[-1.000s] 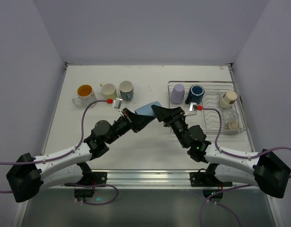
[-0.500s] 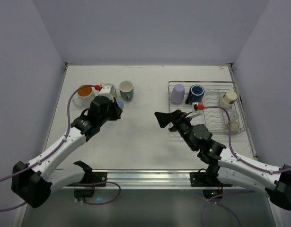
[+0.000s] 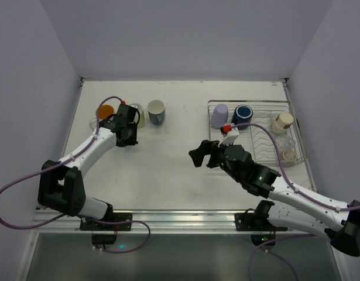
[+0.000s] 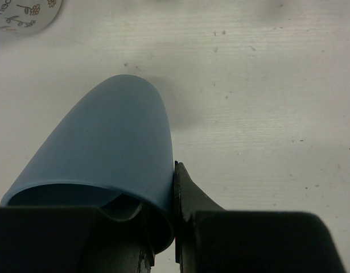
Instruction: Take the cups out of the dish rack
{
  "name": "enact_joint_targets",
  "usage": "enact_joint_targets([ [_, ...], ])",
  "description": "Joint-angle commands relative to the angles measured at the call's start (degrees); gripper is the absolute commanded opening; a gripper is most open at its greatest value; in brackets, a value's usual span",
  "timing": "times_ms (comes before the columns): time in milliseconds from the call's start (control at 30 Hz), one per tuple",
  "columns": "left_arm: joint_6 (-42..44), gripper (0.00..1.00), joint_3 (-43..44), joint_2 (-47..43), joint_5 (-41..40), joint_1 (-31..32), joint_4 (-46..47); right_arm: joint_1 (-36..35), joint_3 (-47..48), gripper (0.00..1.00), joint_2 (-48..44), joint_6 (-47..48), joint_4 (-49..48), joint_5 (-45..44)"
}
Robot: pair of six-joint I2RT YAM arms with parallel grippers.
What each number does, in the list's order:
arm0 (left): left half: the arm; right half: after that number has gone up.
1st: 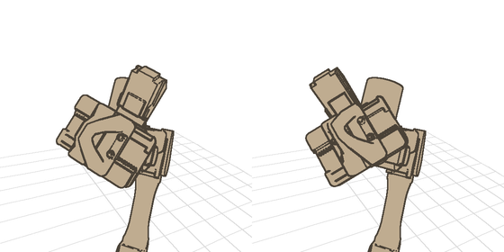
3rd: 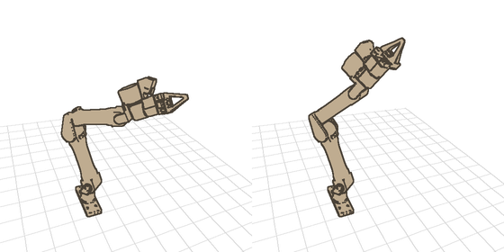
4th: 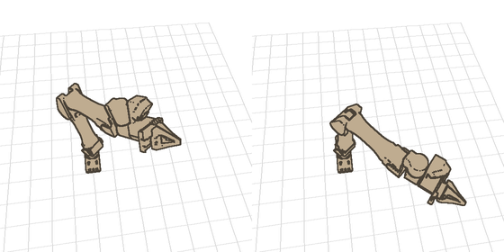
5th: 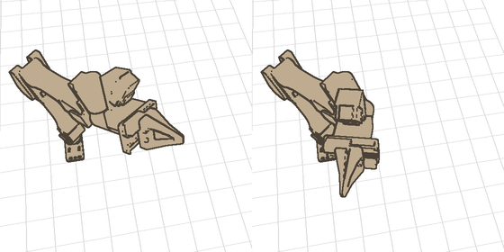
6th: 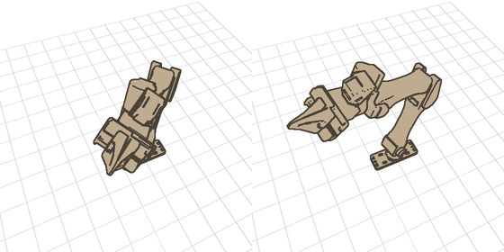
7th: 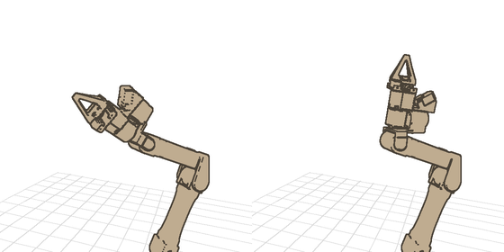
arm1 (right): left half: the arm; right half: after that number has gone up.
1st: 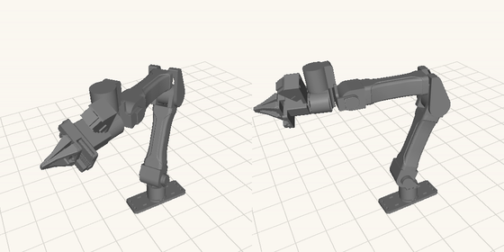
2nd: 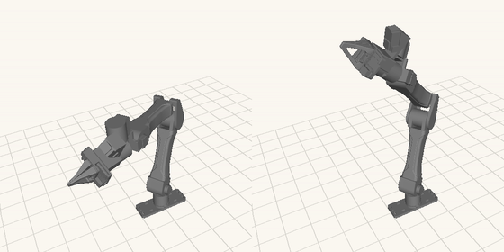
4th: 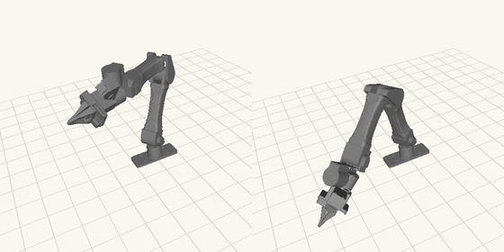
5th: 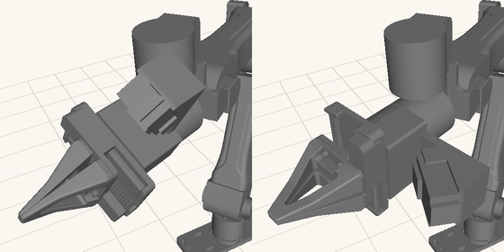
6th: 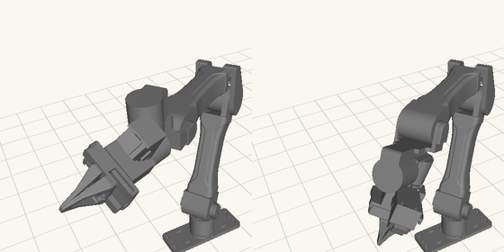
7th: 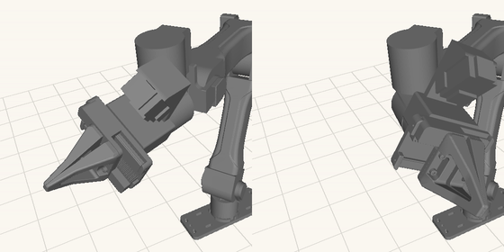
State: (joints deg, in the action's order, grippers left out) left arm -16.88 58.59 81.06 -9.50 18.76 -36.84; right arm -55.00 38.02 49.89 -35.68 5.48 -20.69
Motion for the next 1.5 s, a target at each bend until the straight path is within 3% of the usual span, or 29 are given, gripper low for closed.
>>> enact_joint_targets([
  [0, 2.91, 0.09, 3.72, 4.36, -2.10, -1.36, -3.15, 0.25, 1.88, 0.99, 0.56, 2.11, 3.05, 3.11],
  [233, 2.73, 0.28, 4.60, 10.69, -2.54, -3.82, -3.15, 0.34, 0.83, 0.99, -1.11, 2.46, 3.31, 3.20],
  [467, 1.59, 0.73, 6.71, 8.25, -5.62, -3.91, -3.94, 0.42, 1.62, 0.99, -0.49, 2.90, 5.07, 3.11],
  [667, 0.36, 0.92, 7.51, 1.48, -6.06, -3.91, -1.49, 2.09, 4.16, 0.93, -0.23, 4.04, 7.70, 3.29],
  [867, 0.89, 0.93, 9.00, -0.37, -3.96, -3.91, -0.51, 5.25, 7.33, 0.88, -0.32, 5.36, 10.96, 4.08],
  [1000, 0.36, 0.93, 9.09, -5.18, -0.35, -3.30, 1.15, 12.27, 8.91, 0.76, -0.76, 7.55, 12.01, 6.26],
  [1033, 0.27, 0.93, 9.09, -6.51, 1.83, -3.12, 2.37, 14.12, 9.70, 0.67, -0.67, 8.08, 12.10, 7.06],
  [1167, -0.78, 0.93, 6.02, -15.03, 11.14, -1.11, 8.61, 23.95, 12.25, 0.54, 3.19, 10.10, 12.63, 9.34],
  [1333, -2.27, 0.94, -5.13, -30.23, 21.97, 0.13, 19.69, 29.33, 18.31, 0.52, 15.11, 12.13, 12.54, 9.26],
  [1400, -1.67, 0.94, -10.13, -35.49, 25.30, 0.13, 21.62, 31.27, 21.46, 0.60, 18.91, 12.74, 12.54, 9.00],
  [1467, -1.05, 0.95, -13.31, -38.77, 26.80, 0.22, 22.33, 32.84, 23.76, 0.74, 24.34, 13.53, 12.45, 8.65],
])
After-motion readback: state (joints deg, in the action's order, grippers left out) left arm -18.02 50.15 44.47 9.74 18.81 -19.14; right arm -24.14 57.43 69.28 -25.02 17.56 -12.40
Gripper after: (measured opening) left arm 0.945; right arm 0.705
